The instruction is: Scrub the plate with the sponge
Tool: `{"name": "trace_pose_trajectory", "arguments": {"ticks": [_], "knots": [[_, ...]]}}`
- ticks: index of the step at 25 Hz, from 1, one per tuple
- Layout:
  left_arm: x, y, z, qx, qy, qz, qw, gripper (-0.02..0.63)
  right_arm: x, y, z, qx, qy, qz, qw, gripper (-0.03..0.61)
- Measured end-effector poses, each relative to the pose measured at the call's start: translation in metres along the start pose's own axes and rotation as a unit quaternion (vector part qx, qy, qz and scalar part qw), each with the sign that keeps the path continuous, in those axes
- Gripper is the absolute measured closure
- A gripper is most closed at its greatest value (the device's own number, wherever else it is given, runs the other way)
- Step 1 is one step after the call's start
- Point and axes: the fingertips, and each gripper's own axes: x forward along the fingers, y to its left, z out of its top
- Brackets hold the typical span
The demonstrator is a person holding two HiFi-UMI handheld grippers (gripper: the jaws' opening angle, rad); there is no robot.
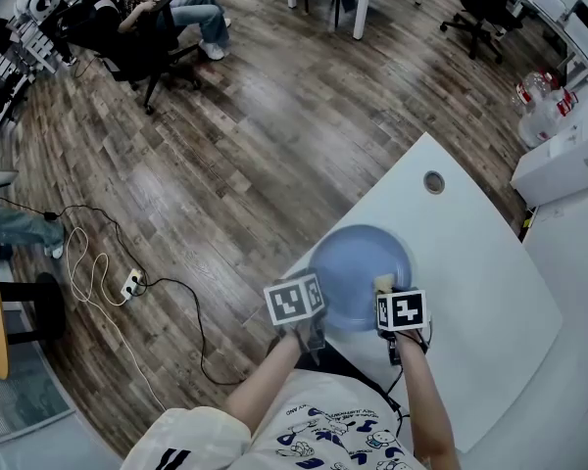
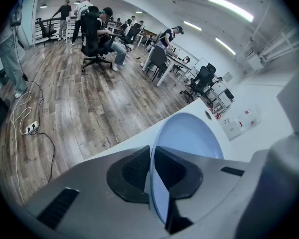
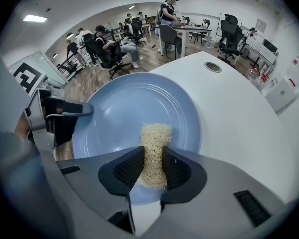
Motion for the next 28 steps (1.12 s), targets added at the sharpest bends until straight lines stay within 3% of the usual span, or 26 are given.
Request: {"name": "trace_pose_trajectory", "arguments": {"ticks": [28], "knots": [[0.001,0.0,0.0,0.0,-0.002,-0.001,1.0,0.588,0.003,0.047,-0.02,0.009,0.034,0.08,0.996,0.462]]}}
